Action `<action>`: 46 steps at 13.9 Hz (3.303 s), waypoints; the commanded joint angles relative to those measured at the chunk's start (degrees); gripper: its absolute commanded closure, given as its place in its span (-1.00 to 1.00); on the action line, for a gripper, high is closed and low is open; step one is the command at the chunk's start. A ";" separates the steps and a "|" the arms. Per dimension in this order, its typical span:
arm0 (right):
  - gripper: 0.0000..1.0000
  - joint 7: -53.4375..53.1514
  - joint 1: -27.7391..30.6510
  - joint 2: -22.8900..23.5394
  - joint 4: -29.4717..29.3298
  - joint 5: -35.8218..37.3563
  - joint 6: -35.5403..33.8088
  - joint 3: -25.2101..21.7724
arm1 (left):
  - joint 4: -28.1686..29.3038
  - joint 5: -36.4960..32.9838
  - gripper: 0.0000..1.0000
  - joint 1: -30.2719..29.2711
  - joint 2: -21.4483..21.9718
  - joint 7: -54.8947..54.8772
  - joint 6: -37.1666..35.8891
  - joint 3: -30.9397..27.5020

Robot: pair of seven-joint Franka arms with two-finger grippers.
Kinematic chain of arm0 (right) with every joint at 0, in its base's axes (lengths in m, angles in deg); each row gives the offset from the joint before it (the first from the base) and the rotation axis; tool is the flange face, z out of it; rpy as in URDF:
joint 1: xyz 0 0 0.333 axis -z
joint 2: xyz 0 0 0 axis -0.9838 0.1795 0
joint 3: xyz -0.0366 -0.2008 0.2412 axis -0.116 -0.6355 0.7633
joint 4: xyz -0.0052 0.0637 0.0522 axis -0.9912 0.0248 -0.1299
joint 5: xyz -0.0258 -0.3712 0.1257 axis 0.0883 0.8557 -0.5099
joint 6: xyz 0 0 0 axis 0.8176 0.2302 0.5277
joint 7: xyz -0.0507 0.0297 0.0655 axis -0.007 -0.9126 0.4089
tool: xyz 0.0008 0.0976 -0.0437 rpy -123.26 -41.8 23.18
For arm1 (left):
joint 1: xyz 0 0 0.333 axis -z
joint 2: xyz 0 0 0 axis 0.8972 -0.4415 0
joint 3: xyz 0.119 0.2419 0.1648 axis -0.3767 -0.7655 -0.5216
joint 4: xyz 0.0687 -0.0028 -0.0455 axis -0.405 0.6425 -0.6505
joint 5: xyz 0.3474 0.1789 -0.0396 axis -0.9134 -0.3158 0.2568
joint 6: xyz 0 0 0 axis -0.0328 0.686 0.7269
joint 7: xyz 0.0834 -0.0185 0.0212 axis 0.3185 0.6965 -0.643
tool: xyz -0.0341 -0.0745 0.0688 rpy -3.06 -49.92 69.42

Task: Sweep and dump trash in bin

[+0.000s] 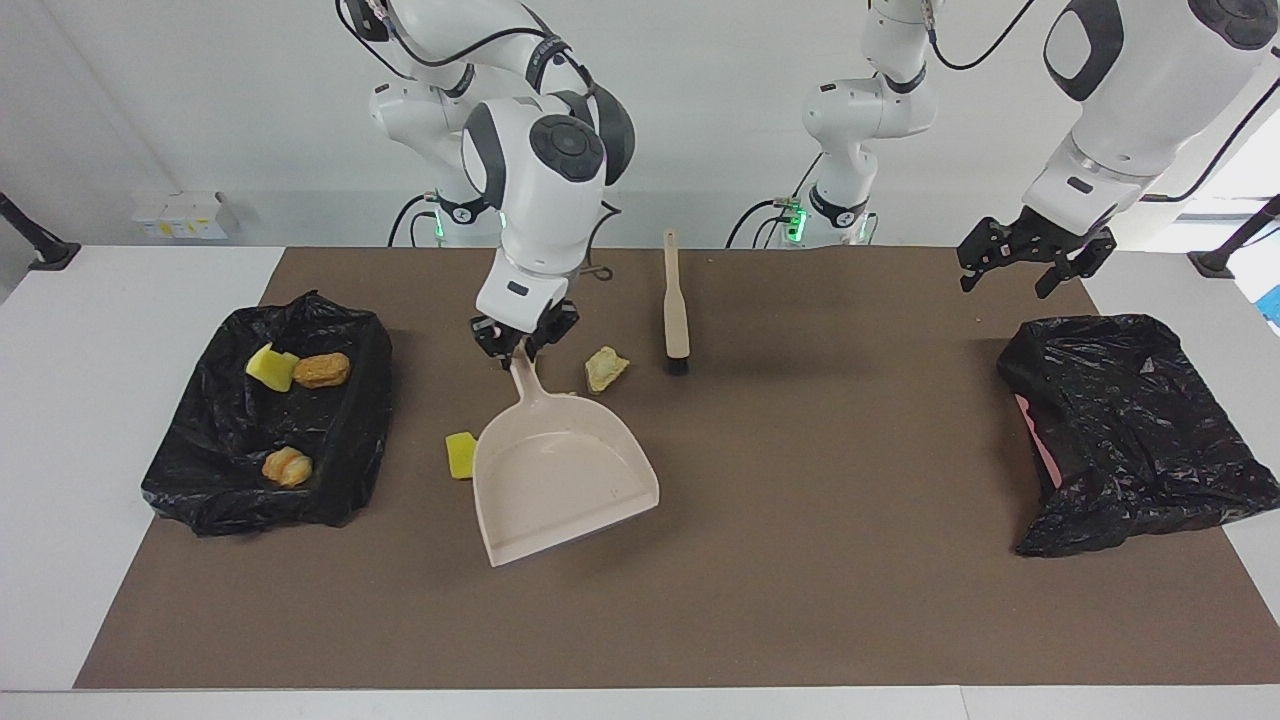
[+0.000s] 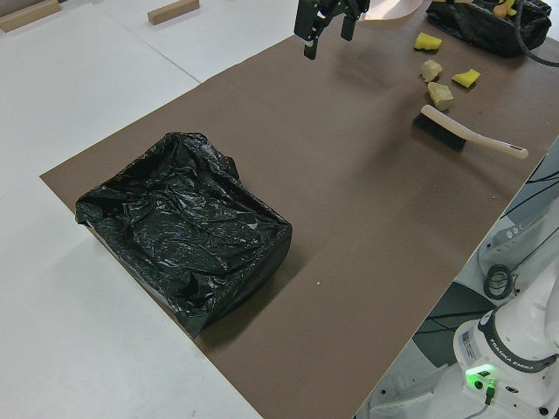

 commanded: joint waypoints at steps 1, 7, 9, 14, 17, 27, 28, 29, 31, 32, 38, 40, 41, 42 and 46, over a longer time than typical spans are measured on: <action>1.00 -10.40 -3.03 10.26 -13.80 -4.58 -2.29 -0.08 | -0.33 -1.03 -1.00 -0.48 0.38 0.70 -0.70 0.51; 1.00 -21.25 -7.87 20.05 -19.90 -11.87 2.28 -0.16 | -0.33 -1.03 -1.00 -0.56 0.38 0.61 -0.70 0.51; 1.00 -24.65 -9.79 21.97 -19.81 -12.51 3.85 -0.16 | -0.33 -1.03 -1.00 -0.56 0.38 0.61 -0.70 0.51; 1.00 -25.91 -9.63 22.86 -18.32 -16.63 5.35 -0.08 | -0.33 -1.03 -1.00 -0.56 0.38 0.61 -0.70 0.51; 0.41 -25.99 -9.80 22.16 -18.14 -17.08 4.74 -0.16 | -0.33 -0.94 -1.00 -0.48 0.38 0.52 -0.53 0.51; -1.00 -26.08 -9.01 13.30 -10.78 -15.77 4.65 -0.69 | 1.87 -0.15 -1.00 0.40 0.82 0.70 5.54 1.21; -1.00 -25.99 -9.01 11.28 -8.76 -15.15 4.91 -0.69 | 2.05 -0.15 -1.00 0.49 0.90 0.70 5.71 1.21; -1.00 -26.17 -9.01 8.65 -6.48 -15.06 4.92 -0.69 | 2.13 -0.15 -1.00 0.49 0.91 0.70 6.15 1.30; -1.00 -26.78 -8.84 4.51 -4.00 -15.32 4.48 -0.69 | 2.22 -0.15 -1.00 1.63 0.73 0.96 6.77 1.30; -1.00 -27.92 -8.84 2.93 -3.47 -15.23 3.08 -0.87 | 2.31 -0.06 -1.00 1.89 0.38 1.13 7.38 1.30; -1.00 -29.59 -9.89 -5.24 6.60 -16.38 -0.99 -0.52 | 6.78 0.03 -1.00 5.50 0.73 3.51 13.09 1.30; -1.00 -30.91 -10.94 -11.55 19.58 -18.29 8.55 -0.25 | 9.07 0.82 -1.00 8.21 0.64 5.95 15.28 1.30; -1.00 -31.35 -11.55 -15.07 26.61 -20.22 14.00 -0.25 | 10.56 0.91 -1.00 9.53 0.38 8.23 18.25 1.30; -1.00 -31.53 -12.26 -17.37 31.12 -21.03 17.54 -0.16 | 12.66 0.91 -1.00 11.63 0.20 10.52 21.07 1.30; -1.00 -36.43 -17.44 -18.62 37.56 -21.82 19.32 -0.16 | 14.72 0.91 -1.00 15.25 -4.08 14.23 30.22 1.30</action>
